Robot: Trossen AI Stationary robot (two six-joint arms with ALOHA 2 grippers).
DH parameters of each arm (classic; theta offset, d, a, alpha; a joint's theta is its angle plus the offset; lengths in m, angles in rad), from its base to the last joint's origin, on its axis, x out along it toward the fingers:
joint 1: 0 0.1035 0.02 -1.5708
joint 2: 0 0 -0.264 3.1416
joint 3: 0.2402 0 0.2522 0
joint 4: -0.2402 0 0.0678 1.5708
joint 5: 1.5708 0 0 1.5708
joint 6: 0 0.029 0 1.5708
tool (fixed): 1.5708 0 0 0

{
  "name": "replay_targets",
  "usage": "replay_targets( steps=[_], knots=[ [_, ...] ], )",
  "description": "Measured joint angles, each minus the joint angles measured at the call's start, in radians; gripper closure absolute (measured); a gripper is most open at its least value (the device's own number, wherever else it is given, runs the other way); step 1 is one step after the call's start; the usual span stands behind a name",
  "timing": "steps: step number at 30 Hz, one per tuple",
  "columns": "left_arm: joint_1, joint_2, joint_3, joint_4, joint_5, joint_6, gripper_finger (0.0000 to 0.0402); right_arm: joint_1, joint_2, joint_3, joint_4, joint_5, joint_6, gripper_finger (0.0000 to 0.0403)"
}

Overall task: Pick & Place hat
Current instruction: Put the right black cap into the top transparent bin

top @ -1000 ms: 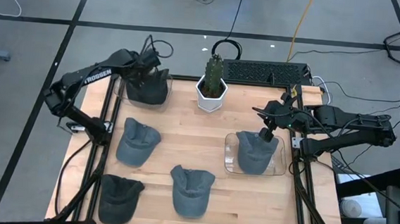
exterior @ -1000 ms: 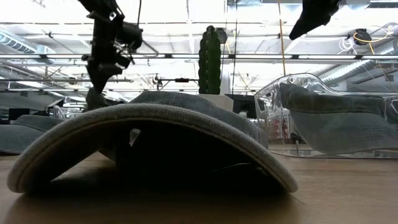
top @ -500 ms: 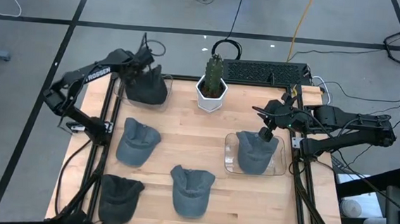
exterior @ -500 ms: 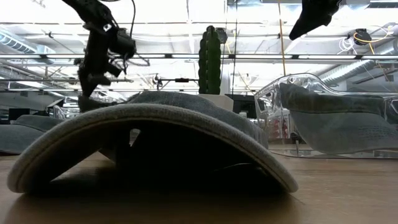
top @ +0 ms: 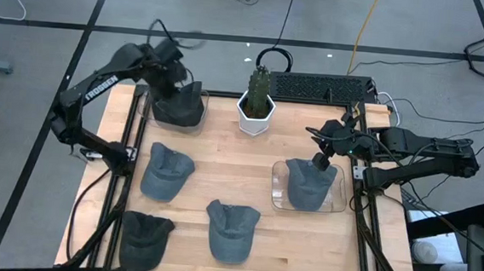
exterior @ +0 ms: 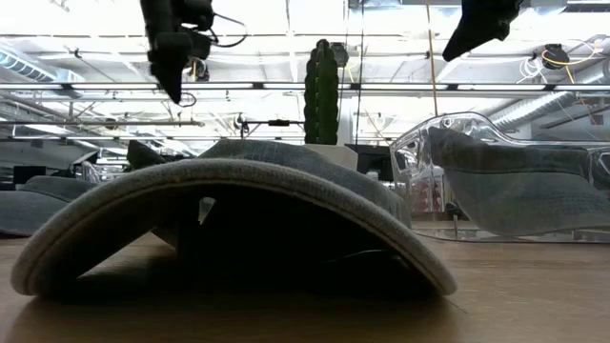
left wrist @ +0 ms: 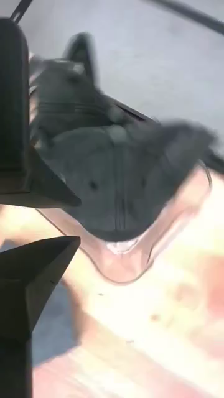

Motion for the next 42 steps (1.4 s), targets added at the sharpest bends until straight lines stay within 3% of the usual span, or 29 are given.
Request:
replay_targets(
  steps=[5,14,19,31,36,42],
  knots=[
    [-0.093,0.024,-0.036,0.024,-0.068,0.004,0.0286,0.0,0.0,0.0,0.001,0.0,-0.006,0.0358],
    [-0.156,0.062,-0.235,0.248,-0.112,-0.048,0.0139,0.0,0.0,0.0,0.022,-0.005,0.001,0.0358],
    [-0.152,0.061,-0.331,0.331,-0.214,-0.061,0.0103,0.0,0.0,0.0,0.02,-0.006,0.0,0.0358],
    [-0.145,0.06,-0.471,0.503,-0.303,0.002,0.0146,0.0,0.0,0.0,0.019,0.003,0.012,0.0358],
    [-0.145,0.06,-0.488,0.509,-0.318,0.03,0.0188,0.0,0.0,0.0,0.018,0.12,0.07,0.0358],
    [-0.098,0.06,-0.499,0.571,-0.369,0.166,0.0251,0.0,0.0,0.0,0.019,0.325,0.201,0.0358]
  ],
)
